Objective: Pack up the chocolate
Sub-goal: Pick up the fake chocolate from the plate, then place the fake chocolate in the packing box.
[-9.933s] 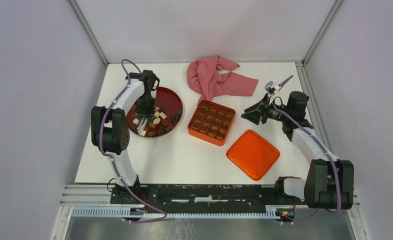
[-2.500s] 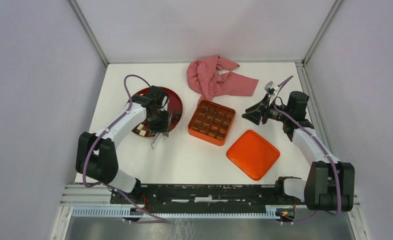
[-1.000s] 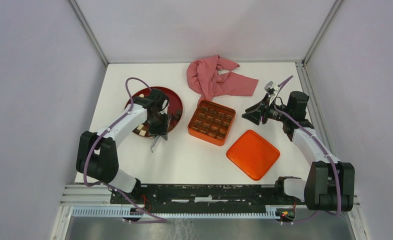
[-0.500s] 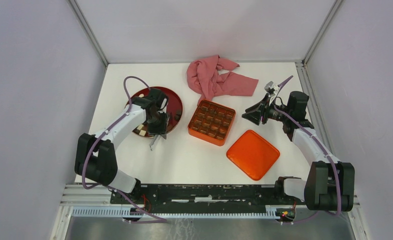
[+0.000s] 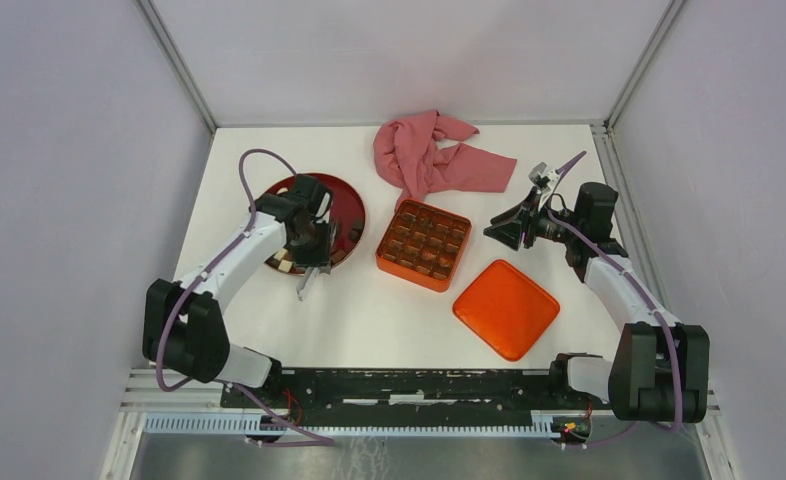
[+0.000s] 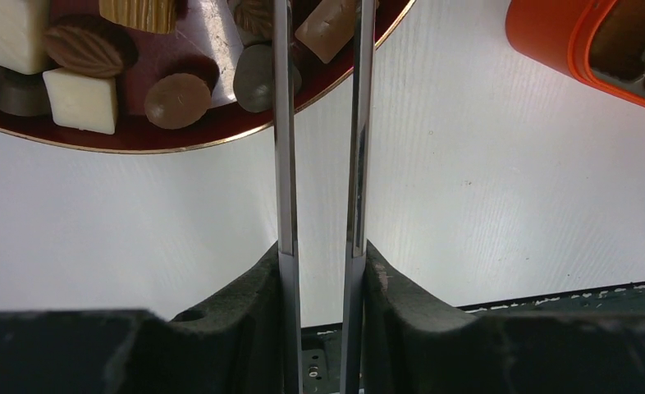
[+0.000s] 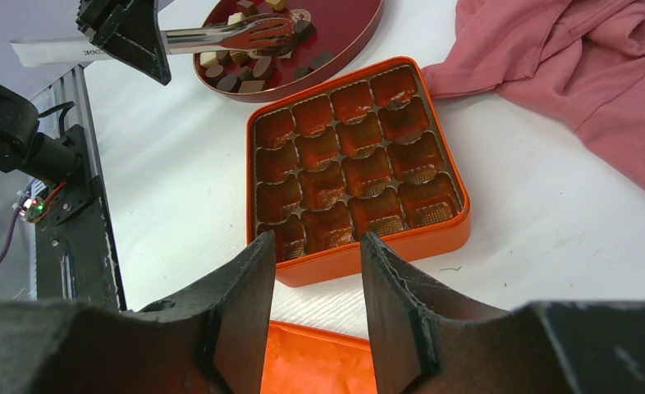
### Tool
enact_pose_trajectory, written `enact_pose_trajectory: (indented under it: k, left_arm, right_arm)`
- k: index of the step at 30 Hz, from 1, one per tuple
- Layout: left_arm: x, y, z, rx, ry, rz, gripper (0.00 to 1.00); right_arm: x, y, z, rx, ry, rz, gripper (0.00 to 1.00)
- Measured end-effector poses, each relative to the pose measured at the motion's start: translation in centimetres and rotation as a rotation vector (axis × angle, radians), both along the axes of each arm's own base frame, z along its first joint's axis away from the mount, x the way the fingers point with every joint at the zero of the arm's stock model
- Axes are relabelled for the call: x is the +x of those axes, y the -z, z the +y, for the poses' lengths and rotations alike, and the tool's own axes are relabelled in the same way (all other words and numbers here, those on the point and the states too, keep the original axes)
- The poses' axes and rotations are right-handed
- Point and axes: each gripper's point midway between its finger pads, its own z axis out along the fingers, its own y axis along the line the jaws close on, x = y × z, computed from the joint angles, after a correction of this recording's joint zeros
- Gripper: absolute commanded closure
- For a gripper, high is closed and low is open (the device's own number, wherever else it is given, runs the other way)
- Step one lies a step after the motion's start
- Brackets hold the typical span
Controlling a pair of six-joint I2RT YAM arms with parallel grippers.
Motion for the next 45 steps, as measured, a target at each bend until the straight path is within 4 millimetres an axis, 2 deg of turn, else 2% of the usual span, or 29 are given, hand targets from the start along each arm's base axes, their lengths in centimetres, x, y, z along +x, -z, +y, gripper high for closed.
enact_pose_trajectory:
  k: [16,28,32,38,42,45]
  left_arm:
    - [0.3,-3.0,-0.4,-0.059,0.003,-0.119,0.98]
    - [0.4,-5.4,-2.6,-0.205,0.031,-0.185,0.98]
    - [0.4,-6.6,-4.2,-0.279,0.065,-0.215,0.98]
    - [-0.4,-7.6,-8.3,-0.404,0.144,-0.234,0.98]
    - [-1.2,-7.8,-11.0,-0.449,0.207,-0.232,0.98]
    - [-2.0,-6.9,-13.3,-0.456,0.256,-0.203,0.98]
  right_arm:
    - [0.0,0.0,0.0,0.0,0.0,0.0,0.52]
    - [0.0,0.0,0.0,0.0,0.0,0.0,0.52]
    - [0.0,0.0,0.0,0.0,0.0,0.0,0.52]
    - [0.0,0.0,0.0,0.0,0.0,0.0,0.52]
    - [0.0,0.0,0.0,0.0,0.0,0.0,0.52]
    - [0.0,0.0,0.0,0.0,0.0,0.0,0.52]
